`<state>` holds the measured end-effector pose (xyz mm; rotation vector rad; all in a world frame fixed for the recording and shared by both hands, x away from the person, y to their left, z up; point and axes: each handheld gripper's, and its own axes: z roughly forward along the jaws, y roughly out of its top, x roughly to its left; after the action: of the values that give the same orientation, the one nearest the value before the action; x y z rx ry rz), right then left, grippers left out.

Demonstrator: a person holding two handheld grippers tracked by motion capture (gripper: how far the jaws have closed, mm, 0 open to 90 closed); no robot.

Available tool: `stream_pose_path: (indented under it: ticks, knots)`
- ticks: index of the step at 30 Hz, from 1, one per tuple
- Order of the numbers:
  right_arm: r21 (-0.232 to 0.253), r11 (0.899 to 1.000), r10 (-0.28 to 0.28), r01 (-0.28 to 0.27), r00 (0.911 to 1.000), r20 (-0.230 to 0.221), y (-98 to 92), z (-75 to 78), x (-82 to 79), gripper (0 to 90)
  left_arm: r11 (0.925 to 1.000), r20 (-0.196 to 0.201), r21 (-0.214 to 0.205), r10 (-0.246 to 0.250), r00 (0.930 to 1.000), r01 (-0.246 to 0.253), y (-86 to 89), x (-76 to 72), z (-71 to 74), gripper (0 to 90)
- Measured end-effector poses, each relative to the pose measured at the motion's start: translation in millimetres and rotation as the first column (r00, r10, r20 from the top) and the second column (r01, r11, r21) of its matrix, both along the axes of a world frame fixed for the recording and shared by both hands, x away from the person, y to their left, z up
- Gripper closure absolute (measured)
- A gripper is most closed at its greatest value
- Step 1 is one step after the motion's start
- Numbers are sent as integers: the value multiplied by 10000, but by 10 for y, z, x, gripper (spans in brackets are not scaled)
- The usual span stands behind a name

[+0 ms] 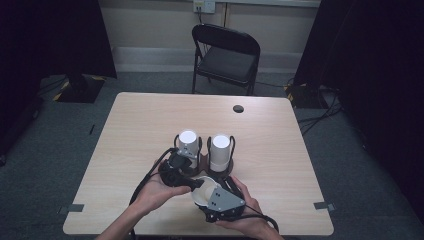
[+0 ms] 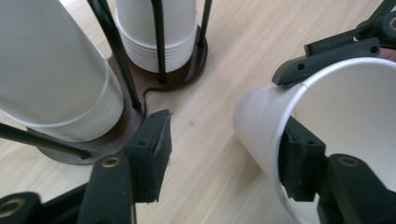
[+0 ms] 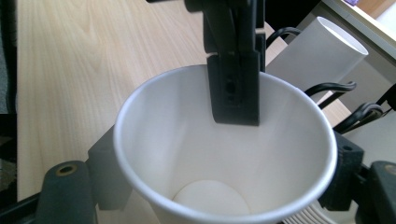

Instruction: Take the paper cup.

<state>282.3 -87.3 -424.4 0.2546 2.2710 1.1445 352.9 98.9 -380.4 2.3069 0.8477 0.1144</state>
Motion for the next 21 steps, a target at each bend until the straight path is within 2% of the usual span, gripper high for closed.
stream_pose_path:
  ticks: [3,5,11,13,15,18,21]
  knots:
    - [5,10000,-47,47,9999,-110,-15,-5,14,223,9996,122,-208,189,9997,-187,17,-8,14,366]
    - [-2,10000,-83,83,9997,-226,-24,-16,26,224,9984,193,-527,196,9996,-186,26,-11,8,357]
    - [95,9996,-277,281,9988,-400,-65,-18,68,226,9966,471,-802,249,9986,-210,78,-36,-16,339]
    - [142,9994,-319,326,9982,-508,-80,-17,84,226,9928,530,-1144,432,9977,-370,97,-62,-20,333]
    - [150,9993,-346,356,9977,-588,-90,-23,95,227,9923,711,-1162,513,9962,-428,121,-85,-15,333]
    - [107,9990,-426,435,9964,-734,-110,-39,113,227,9851,874,-1621,716,9936,-567,163,-109,-17,322]
    - [129,9983,-561,575,9943,-906,-150,-59,139,228,9821,981,-1760,860,9915,-678,214,-109,-39,310]
